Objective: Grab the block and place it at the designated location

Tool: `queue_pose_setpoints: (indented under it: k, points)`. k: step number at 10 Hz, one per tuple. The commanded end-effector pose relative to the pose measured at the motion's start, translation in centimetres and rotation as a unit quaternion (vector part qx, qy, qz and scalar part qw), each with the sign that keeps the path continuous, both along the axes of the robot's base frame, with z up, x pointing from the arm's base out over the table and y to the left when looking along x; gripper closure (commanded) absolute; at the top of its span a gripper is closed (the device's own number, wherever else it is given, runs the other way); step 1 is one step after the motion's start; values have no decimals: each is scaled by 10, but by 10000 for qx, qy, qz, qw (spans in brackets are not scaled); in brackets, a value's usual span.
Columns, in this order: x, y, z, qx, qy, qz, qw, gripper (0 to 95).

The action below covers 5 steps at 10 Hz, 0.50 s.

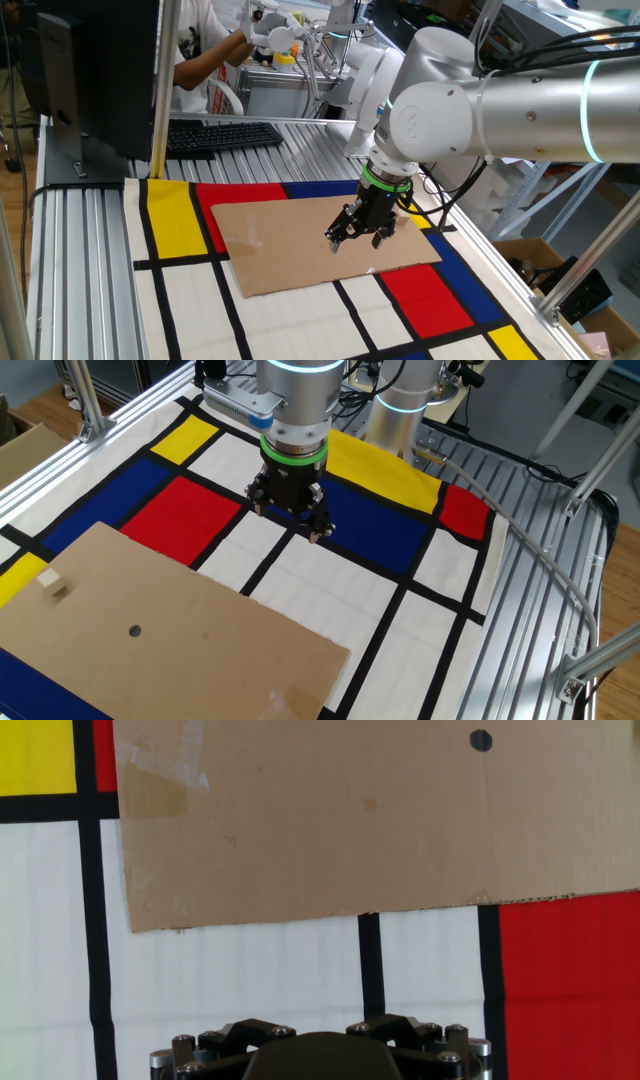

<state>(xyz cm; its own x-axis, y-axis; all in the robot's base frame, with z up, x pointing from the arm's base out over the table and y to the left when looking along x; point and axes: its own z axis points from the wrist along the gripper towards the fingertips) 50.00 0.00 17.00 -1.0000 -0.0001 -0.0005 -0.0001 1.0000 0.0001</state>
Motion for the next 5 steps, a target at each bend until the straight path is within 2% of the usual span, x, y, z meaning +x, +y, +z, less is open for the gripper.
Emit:
queue_pose_setpoints:
  k: [1,3,4,5]
  points:
    - [0,0,0,648,31,-927,9936,950]
    - [0,0,0,572,28,-904,9943,950]
    - [-1,-1,0,450,12,-885,9951,950]
    - [-1,-1,0,400,7,-888,9952,950]
